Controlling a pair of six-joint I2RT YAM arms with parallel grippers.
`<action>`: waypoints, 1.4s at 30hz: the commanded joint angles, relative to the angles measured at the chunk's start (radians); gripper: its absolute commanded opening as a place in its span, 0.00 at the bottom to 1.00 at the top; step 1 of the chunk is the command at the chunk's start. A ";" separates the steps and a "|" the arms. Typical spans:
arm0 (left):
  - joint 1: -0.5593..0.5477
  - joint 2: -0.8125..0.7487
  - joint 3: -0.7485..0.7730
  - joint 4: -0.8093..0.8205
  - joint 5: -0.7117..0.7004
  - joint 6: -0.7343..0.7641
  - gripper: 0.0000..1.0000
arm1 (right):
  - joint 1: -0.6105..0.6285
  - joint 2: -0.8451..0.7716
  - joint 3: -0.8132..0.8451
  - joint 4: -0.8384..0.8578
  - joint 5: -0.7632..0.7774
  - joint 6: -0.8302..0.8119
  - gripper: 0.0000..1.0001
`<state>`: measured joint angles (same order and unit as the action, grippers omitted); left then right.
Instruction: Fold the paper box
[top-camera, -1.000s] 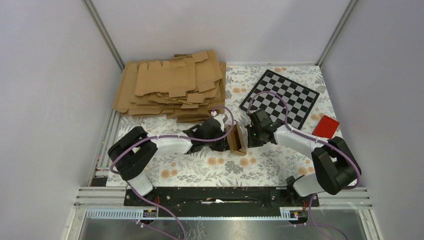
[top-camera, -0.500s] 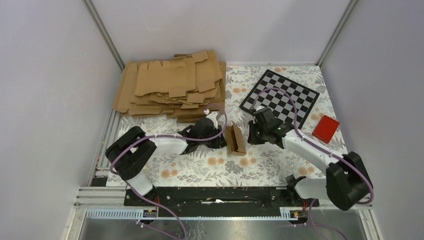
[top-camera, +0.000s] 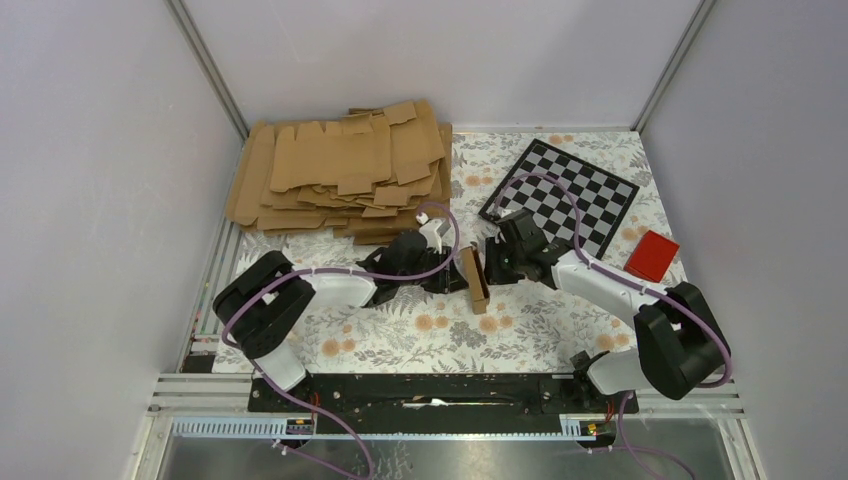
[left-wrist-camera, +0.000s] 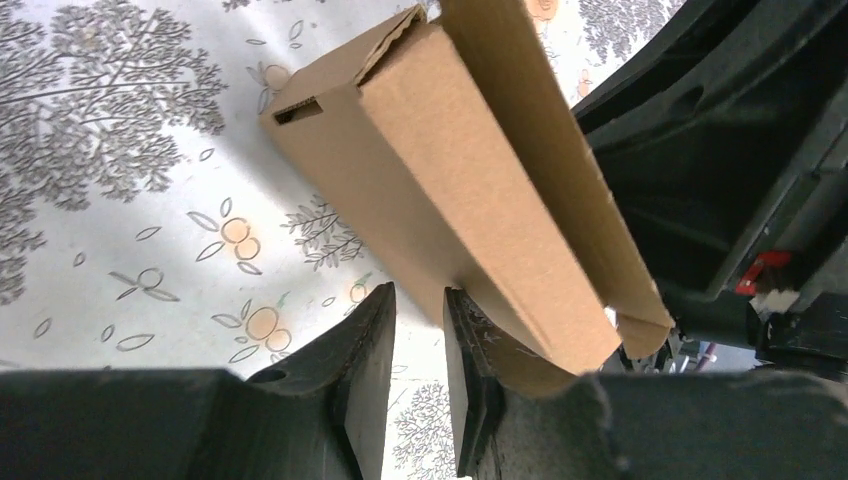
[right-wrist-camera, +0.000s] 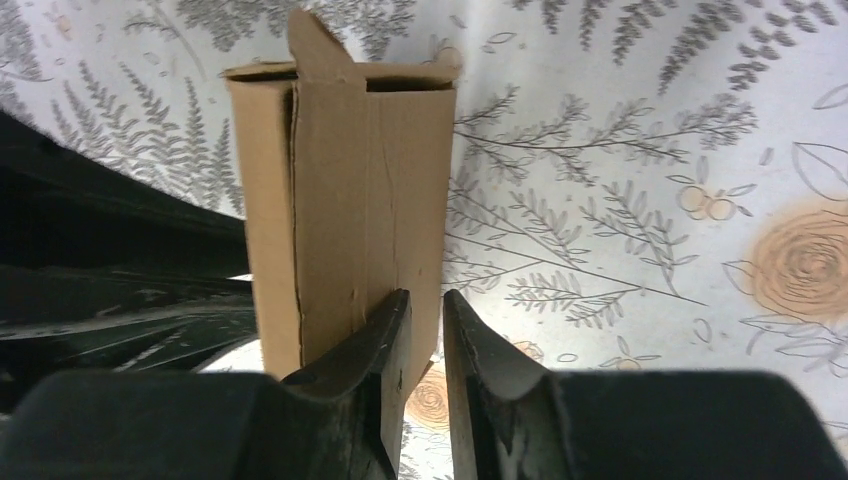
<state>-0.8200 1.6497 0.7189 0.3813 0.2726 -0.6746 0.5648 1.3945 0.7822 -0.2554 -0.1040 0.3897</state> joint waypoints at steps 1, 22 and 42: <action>0.003 0.031 0.072 0.063 0.108 -0.004 0.29 | 0.039 -0.004 0.009 0.059 -0.080 0.021 0.27; -0.001 0.008 0.069 -0.021 0.118 0.004 0.28 | 0.048 -0.241 -0.041 -0.063 -0.021 0.019 0.52; -0.046 0.075 0.104 0.065 0.182 -0.030 0.28 | 0.023 -0.404 -0.300 0.119 -0.149 0.286 0.68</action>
<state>-0.8497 1.6978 0.7769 0.3687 0.4183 -0.6903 0.5926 1.0809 0.5343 -0.1753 -0.2718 0.6109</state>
